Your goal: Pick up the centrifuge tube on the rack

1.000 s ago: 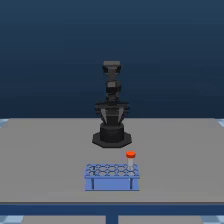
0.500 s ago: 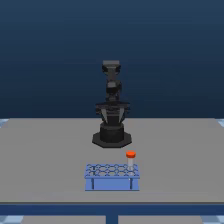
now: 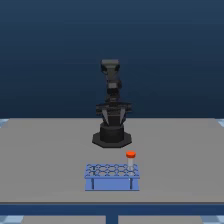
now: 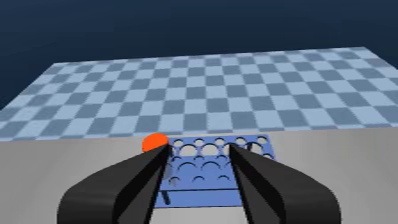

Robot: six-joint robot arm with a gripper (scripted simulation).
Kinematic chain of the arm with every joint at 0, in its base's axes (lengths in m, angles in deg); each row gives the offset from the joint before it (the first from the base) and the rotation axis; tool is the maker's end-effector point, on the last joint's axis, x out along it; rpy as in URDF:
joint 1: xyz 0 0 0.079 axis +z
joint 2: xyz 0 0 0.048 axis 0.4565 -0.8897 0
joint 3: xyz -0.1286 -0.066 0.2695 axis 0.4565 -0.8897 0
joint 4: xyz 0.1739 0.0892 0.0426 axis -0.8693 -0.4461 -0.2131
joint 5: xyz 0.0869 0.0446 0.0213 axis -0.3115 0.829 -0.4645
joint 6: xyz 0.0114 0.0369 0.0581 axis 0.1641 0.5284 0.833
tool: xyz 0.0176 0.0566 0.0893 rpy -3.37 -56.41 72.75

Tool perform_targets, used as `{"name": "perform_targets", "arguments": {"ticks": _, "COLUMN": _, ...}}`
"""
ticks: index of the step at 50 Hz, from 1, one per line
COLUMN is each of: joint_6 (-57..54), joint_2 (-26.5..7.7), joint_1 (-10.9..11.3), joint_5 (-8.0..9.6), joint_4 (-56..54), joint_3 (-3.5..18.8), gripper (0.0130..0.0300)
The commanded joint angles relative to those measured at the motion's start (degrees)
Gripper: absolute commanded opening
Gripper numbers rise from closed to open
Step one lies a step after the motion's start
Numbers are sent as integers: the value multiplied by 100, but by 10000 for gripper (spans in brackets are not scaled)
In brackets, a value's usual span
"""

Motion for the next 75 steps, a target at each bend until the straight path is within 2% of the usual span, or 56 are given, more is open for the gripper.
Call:
{"name": "perform_targets", "arguments": {"ticks": 1, "joint_6": -624, "joint_2": -53, "joint_1": 74, "joint_5": -77, "joint_4": -510, "joint_3": 17, "gripper": 300}}
{"name": "perform_targets", "arguments": {"ticks": 18, "joint_6": -2019, "joint_2": -273, "joint_1": 266, "joint_5": -246, "joint_4": -1966, "joint_3": 91, "gripper": 300}}
{"name": "perform_targets", "arguments": {"ticks": 38, "joint_6": -2952, "joint_2": -566, "joint_1": 486, "joint_5": -449, "joint_4": -2978, "joint_3": 197, "gripper": 300}}
{"name": "perform_targets", "arguments": {"ticks": 55, "joint_6": -3174, "joint_2": -840, "joint_1": 663, "joint_5": -617, "joint_4": -3272, "joint_3": 307, "gripper": 300}}
{"name": "perform_targets", "arguments": {"ticks": 75, "joint_6": -3036, "joint_2": -1379, "joint_1": 949, "joint_5": -879, "joint_4": -3270, "joint_3": 555, "gripper": 300}}
